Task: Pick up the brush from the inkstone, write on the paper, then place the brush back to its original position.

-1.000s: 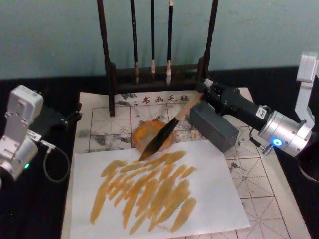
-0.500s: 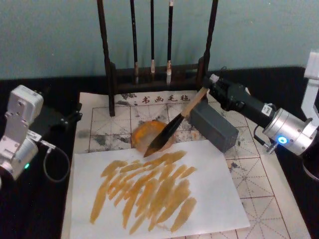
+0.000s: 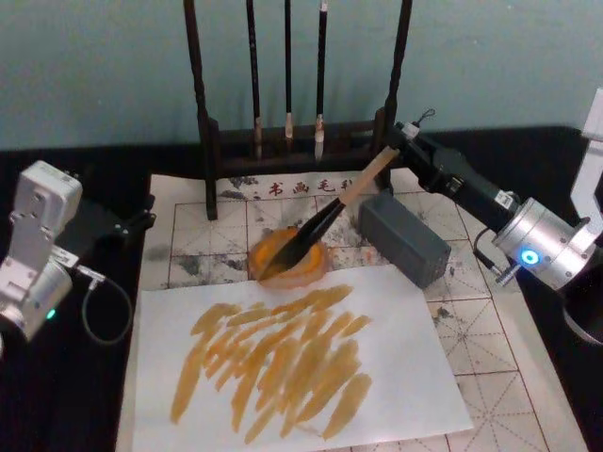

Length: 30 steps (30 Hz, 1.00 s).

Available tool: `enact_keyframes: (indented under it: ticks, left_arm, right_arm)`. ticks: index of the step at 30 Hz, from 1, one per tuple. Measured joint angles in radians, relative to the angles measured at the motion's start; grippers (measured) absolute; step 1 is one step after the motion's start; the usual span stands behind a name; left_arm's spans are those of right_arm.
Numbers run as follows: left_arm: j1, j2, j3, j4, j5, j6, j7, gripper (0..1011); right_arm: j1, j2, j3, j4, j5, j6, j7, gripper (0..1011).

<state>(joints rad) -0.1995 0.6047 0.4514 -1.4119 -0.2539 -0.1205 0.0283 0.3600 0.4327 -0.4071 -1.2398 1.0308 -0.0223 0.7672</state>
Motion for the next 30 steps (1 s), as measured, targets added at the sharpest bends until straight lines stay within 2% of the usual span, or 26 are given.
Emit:
enact_keyframes:
  ticks: [15,25,30]
  left_arm:
    - [0.000,0.000,0.000,0.000,0.000,0.000,0.000,1001]
    - [0.000,0.000,0.000,0.000,0.000,0.000,0.000,1001]
    - [0.000,0.000,0.000,0.000,0.000,0.000,0.000,1001]
  right_arm:
    - [0.005,-0.022,-0.021,0.013,0.018,0.010,-0.023,204]
    - [0.002,-0.043,-0.003,0.030,0.040,0.021,-0.111,204]
    - [-0.005,-0.062,0.019,0.040,0.060,0.027,-0.173,203]
